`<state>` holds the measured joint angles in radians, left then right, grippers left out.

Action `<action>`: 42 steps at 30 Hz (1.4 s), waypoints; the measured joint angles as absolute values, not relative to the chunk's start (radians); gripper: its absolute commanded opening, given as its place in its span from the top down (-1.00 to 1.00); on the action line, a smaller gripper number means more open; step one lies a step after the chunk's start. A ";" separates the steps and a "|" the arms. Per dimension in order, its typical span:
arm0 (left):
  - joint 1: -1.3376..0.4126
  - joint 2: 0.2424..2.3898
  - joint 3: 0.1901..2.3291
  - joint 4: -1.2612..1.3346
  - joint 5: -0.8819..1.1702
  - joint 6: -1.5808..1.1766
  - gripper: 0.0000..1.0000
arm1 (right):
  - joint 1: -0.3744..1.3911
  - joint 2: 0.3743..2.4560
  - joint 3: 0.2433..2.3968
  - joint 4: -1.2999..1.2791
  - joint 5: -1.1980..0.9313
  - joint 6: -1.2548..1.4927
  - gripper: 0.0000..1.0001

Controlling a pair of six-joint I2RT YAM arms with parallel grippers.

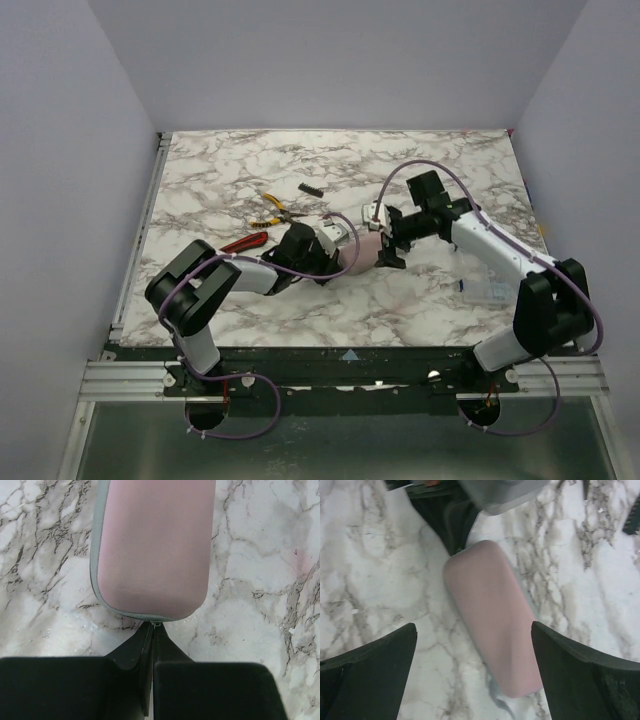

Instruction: Open the umbrella

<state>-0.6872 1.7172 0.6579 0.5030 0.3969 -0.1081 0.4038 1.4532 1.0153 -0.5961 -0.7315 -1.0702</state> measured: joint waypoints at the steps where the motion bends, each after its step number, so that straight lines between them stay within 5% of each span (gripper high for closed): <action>1: -0.687 1.723 0.665 0.495 0.402 -0.103 1.00 | 0.397 1.491 1.062 -0.609 -0.735 -1.082 -0.96; 11: -0.662 1.742 0.693 0.473 0.429 -0.075 1.00 | 0.355 1.780 1.259 -0.783 -0.770 -1.236 -0.95; 16: -0.656 1.742 0.692 0.460 0.432 -0.059 1.00 | 0.355 1.822 1.264 -0.782 -0.777 -1.291 -0.72; 21: -0.656 1.737 0.689 0.461 0.432 -0.048 1.00 | 0.355 1.819 1.214 -0.648 -0.752 -1.232 -0.53; 30: -0.712 1.692 0.647 0.467 0.432 -0.062 1.00 | 0.377 1.690 0.996 -0.352 -0.667 -1.015 -0.47; 42: -0.720 1.736 0.722 0.418 0.406 -0.197 1.00 | 0.395 1.553 0.888 -0.307 -0.583 -0.707 -0.82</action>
